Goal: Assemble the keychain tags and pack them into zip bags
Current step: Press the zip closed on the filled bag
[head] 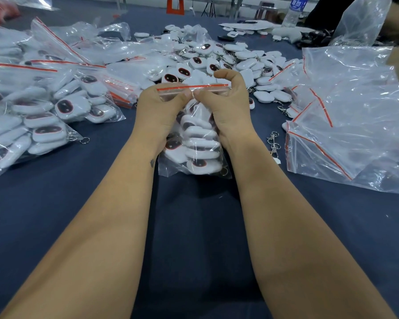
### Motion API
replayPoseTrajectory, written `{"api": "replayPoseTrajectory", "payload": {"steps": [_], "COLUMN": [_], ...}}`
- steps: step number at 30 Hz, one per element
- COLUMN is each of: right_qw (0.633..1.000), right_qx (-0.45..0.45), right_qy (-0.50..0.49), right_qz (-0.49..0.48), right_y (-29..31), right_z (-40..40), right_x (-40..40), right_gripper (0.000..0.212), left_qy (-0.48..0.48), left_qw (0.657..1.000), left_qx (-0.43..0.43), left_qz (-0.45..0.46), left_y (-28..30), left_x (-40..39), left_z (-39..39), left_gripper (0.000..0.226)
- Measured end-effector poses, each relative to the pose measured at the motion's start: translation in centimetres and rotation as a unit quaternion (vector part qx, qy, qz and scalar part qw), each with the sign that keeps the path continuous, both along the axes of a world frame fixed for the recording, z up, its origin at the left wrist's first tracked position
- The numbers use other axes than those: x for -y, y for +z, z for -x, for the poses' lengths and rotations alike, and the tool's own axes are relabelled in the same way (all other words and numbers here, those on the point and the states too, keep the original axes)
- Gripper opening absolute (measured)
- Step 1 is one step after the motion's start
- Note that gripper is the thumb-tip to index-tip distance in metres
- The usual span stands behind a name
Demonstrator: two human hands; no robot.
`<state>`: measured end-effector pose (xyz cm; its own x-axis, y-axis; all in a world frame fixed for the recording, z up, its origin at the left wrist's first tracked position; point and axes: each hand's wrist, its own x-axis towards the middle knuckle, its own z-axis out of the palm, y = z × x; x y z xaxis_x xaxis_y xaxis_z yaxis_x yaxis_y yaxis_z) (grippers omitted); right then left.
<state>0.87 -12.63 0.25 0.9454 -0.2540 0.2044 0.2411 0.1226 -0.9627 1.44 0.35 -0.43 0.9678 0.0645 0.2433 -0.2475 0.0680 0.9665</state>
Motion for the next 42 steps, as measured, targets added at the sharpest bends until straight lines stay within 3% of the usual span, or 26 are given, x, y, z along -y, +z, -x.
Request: {"api": "replayPoseTrajectory", "payload": {"steps": [5,10,14,17,22,31,35,38,42], "right_qw": [1.000,0.992,0.990,0.990,0.989,0.998,0.997,0.997,0.997], "right_qx": [-0.028,-0.086,-0.068,-0.050,-0.060,-0.045,-0.069,-0.055,-0.053], "right_qy": [0.004,0.049,0.067,0.083,0.116,0.048,0.031,0.012,0.009], "right_qz": [0.001,-0.076,-0.103,-0.103,-0.062,0.011,0.016,0.052,0.055], "right_y": [-0.10,-0.11,-0.20,0.01,-0.16,-0.41,-0.31,-0.46,-0.48], "right_z": [-0.23,-0.69,-0.60,-0.54,-0.24,-0.50,-0.66,-0.47,-0.29], "right_x": [0.19,0.04,0.25,0.29,-0.19,-0.17,0.05,0.30,0.25], "right_gripper": [0.038,0.009,0.012,0.020,0.018,0.011,0.027,0.034,0.036], "left_qy": [0.007,0.030,0.019,0.012,-0.009,0.011,0.052,0.051,0.048], "left_qw": [1.000,0.999,0.996,0.994,0.995,0.998,0.995,0.994,0.994], "left_qx": [0.005,-0.019,-0.071,-0.097,-0.061,-0.052,-0.076,-0.042,-0.046], "left_qz": [-0.022,0.017,0.058,0.055,0.075,0.045,-0.025,-0.091,-0.084], "left_y": [0.05,0.18,0.47,0.57,0.73,0.74,0.40,0.02,0.12], "left_x": [0.08,-0.17,-0.32,-0.46,-0.36,-0.19,-0.28,-0.32,-0.33], "left_z": [0.09,0.18,0.10,0.04,0.62,0.60,0.03,0.12,0.22], "left_gripper": [0.016,0.014,0.004,0.011,0.009,0.001,0.034,0.040,0.042]}}
